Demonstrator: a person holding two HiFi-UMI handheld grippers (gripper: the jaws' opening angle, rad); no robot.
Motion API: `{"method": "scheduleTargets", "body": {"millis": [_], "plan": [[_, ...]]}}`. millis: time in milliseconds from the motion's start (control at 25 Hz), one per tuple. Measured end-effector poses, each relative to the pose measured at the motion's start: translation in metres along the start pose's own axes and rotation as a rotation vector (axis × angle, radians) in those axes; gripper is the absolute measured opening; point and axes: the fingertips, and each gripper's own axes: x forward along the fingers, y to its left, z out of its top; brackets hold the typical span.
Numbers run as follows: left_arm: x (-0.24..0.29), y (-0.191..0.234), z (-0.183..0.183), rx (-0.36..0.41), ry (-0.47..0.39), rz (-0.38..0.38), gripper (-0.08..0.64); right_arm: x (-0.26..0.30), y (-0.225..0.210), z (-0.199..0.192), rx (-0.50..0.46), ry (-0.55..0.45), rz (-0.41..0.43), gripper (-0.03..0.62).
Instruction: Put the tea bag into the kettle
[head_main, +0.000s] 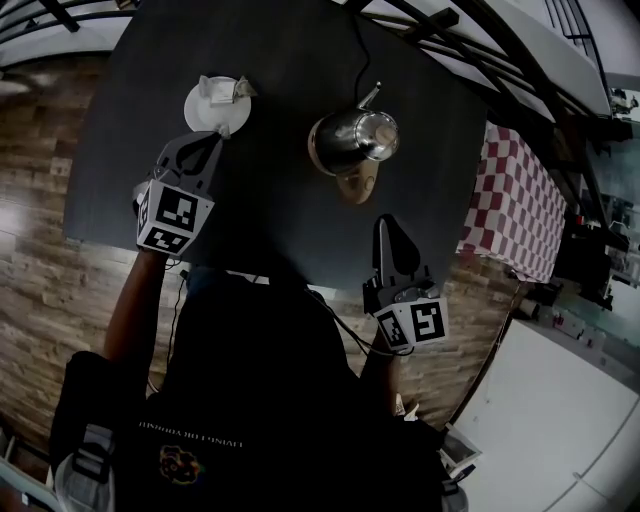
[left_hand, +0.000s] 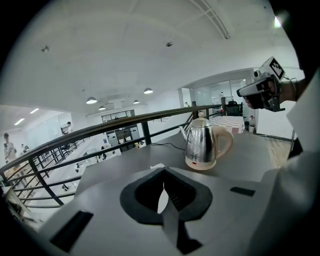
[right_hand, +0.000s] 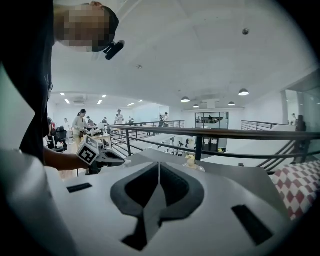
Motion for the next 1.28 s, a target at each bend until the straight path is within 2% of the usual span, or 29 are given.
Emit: {"method": "scheduleTargets", "body": {"millis": [120, 280, 400, 880, 1120, 1280], "plan": [[-0.012, -0.019, 0.007, 0.009, -0.002, -0.005, 0.009, -0.015, -0.010, -0.009, 0.022, -0.022, -0.007, 0.020], [-0.026, -0.051, 0.025, -0.026, -0.035, 0.018, 0.009, -0.031, -0.040, -0.019, 0.022, -0.035, 0.005, 0.020], [-0.038, -0.076, 0.034, -0.040, -0.029, 0.032, 0.009, -0.041, -0.059, -0.020, 0.014, -0.048, 0.021, 0.020], [-0.052, -0.105, 0.050, -0.077, -0.035, 0.099, 0.009, -0.016, -0.086, 0.000, -0.069, -0.110, 0.142, 0.020], [-0.058, -0.114, 0.050, -0.092, -0.018, 0.130, 0.009, 0.014, -0.094, -0.004, -0.111, -0.086, 0.199, 0.023], [-0.065, -0.119, 0.052, -0.098, -0.016, 0.156, 0.009, 0.036, -0.097, -0.009, -0.128, -0.063, 0.224, 0.062]]}}
